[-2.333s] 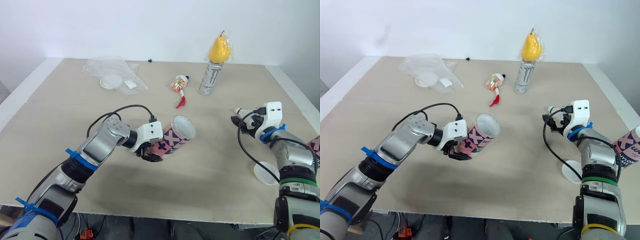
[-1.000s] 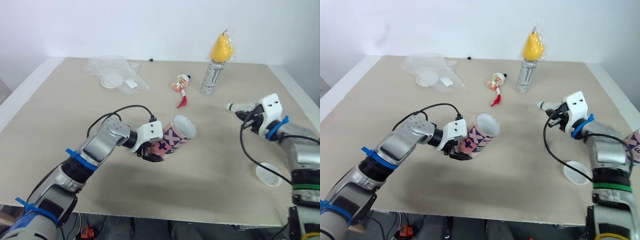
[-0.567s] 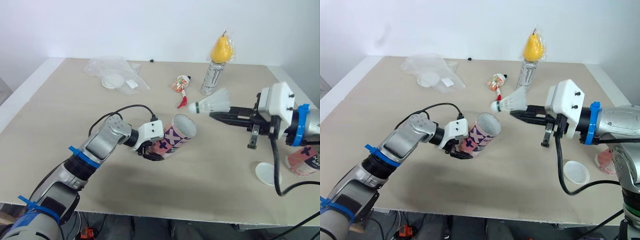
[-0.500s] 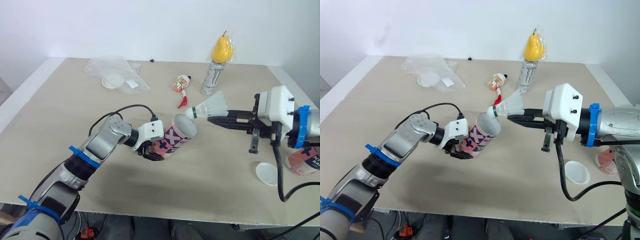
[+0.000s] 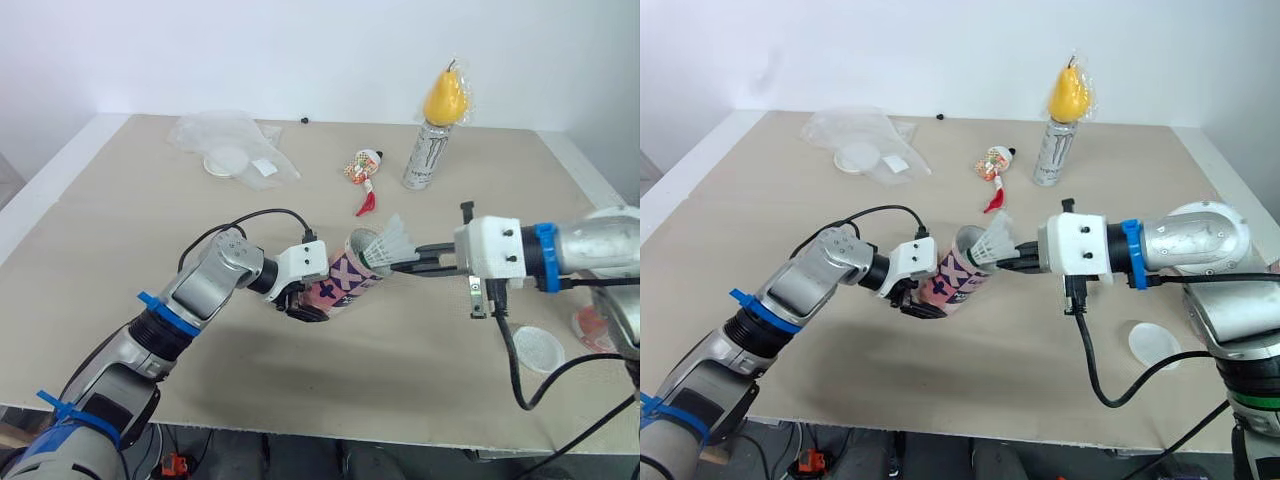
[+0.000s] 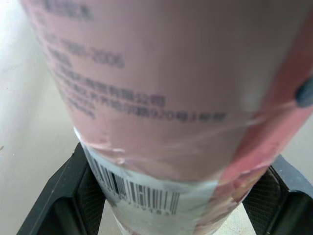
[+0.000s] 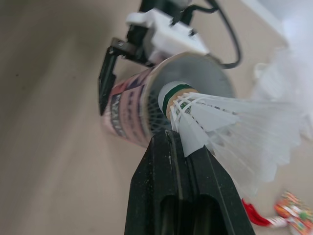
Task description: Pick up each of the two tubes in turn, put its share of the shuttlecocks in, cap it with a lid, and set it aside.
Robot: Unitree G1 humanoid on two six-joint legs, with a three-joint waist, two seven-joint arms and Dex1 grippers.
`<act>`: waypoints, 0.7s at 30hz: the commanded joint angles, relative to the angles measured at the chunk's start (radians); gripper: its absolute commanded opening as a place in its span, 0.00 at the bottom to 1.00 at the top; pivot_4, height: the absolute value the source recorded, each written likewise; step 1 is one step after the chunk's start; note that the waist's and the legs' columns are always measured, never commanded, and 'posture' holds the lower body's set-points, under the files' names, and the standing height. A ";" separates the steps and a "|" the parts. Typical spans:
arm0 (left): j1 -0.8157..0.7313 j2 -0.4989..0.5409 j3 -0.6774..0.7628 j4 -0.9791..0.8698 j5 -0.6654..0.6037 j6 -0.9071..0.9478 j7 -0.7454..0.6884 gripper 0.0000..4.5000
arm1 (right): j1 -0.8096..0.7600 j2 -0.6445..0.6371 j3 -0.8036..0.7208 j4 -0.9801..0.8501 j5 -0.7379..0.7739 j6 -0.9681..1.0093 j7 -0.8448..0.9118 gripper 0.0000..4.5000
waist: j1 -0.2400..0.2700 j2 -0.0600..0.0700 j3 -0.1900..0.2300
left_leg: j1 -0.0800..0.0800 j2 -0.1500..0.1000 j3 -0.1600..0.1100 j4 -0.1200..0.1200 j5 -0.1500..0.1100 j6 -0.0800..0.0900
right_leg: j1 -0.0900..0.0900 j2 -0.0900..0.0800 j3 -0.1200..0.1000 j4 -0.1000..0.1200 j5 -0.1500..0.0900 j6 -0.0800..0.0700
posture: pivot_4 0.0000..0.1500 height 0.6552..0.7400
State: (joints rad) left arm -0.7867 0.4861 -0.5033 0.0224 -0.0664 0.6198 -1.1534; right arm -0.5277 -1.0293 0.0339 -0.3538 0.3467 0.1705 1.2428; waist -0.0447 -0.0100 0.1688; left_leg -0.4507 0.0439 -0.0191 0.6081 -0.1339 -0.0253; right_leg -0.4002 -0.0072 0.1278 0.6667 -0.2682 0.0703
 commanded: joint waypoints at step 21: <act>0.017 0.010 0.007 -0.039 0.005 0.024 0.020 0.73 | -0.124 0.041 -0.033 -0.010 0.115 0.080 0.073 0.80 | -0.001 0.000 0.000 | 0.000 0.000 -0.001 0.000 0.000 0.000 | 0.000 0.000 -0.001 0.000 0.000 0.000 | 1.00 1.00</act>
State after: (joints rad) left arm -0.7731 0.4927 -0.5023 -0.0094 -0.0648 0.6383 -1.1388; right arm -0.6314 -0.9716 0.0472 -0.3202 0.3876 0.1837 1.3092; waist -0.0455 -0.0100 0.1688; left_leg -0.4505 0.0442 -0.0197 0.6081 -0.1339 -0.0253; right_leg -0.4001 -0.0069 0.1271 0.6672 -0.2678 0.0701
